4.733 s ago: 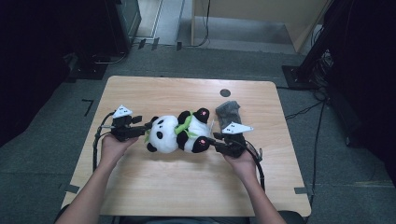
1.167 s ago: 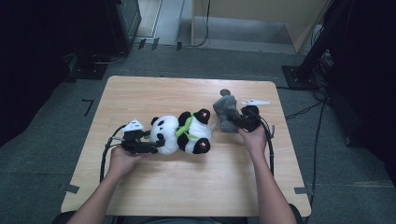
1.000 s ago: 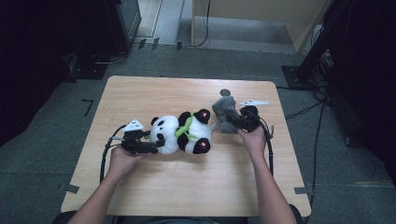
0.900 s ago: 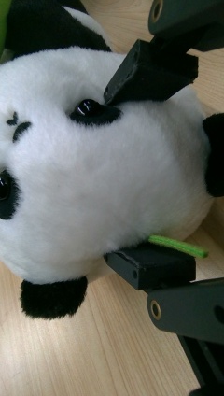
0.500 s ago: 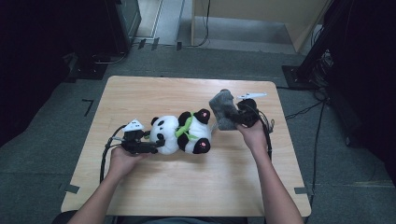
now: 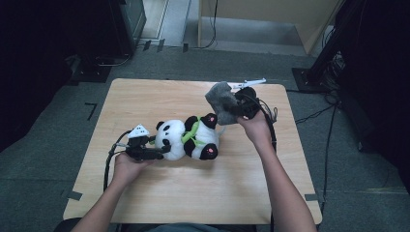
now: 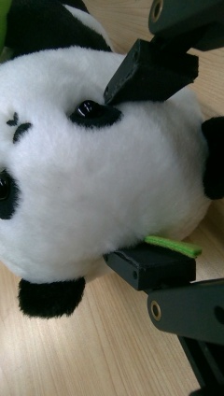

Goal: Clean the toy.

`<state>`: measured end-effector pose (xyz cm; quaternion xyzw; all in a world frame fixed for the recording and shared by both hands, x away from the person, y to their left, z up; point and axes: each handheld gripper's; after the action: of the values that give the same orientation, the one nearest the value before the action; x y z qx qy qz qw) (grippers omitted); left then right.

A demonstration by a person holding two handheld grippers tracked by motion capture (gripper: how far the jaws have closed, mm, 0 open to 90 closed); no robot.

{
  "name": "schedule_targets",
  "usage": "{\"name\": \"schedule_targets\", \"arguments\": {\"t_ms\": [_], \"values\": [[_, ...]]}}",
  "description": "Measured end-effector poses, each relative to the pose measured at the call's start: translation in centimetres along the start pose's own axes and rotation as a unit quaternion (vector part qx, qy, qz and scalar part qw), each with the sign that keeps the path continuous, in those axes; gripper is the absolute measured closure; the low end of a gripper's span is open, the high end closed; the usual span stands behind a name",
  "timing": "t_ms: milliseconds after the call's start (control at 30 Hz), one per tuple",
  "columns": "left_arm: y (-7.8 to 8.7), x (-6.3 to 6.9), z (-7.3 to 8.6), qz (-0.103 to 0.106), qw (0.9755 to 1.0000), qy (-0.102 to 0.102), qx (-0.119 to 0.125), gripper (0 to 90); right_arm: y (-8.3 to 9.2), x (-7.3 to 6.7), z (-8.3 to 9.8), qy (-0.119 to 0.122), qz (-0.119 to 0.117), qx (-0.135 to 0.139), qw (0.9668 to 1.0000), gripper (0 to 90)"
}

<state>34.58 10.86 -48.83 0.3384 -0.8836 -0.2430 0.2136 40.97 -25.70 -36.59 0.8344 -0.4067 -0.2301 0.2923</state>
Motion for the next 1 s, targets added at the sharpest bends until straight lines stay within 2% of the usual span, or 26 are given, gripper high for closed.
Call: {"name": "schedule_targets", "arguments": {"t_ms": [100,133,200,267,300,367,633,1000], "values": [[0.0,0.0,0.0,0.0,1.0,-0.001,-0.002,29.3,0.2,-0.9,-1.4,0.011,-0.008,0.003,0.9999,77.3],[0.0,0.0,0.0,0.0,1.0,0.0,-0.001,29.3,0.0,-1.5,-2.1,0.014,-0.014,0.0,0.9998,77.3],[0.0,0.0,-0.1,-0.001,1.0,0.0,-0.001,29.3,-0.1,-1.9,-2.5,0.02,-0.017,0.0,0.9997,77.3],[0.0,0.0,0.0,-0.001,1.0,0.0,0.0,29.3,-0.4,-2.7,-3.2,0.027,-0.022,-0.001,0.9994,77.1],[0.0,0.0,0.0,-0.001,1.0,0.0,0.0,29.2,-1.0,-3.6,-3.8,0.033,-0.028,-0.007,0.999,76.9],[0.0,0.0,0.0,-0.001,1.0,0.001,0.0,29.2,-1.3,-3.9,-4.0,0.037,-0.03,-0.007,0.9988,76.8],[0.0,0.0,0.0,0.0,1.0,-0.001,0.001,29.0,-4.3,-7.4,-5.4,0.056,-0.055,-0.027,0.9965,76.6],[0.0,-0.1,0.0,0.001,1.0,0.0,0.001,29.1,-8.2,-11.0,-6.1,0.067,-0.085,-0.041,0.9933,76.5]]}}
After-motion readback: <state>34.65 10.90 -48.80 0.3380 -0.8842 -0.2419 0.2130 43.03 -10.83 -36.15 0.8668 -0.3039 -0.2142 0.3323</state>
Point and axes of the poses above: each handheld gripper's, and its own axes: y roughly backward along the jaws, z roughly out of its underside, x roughly to its right, and after that the axes turned 3 degrees about -z, right-handed
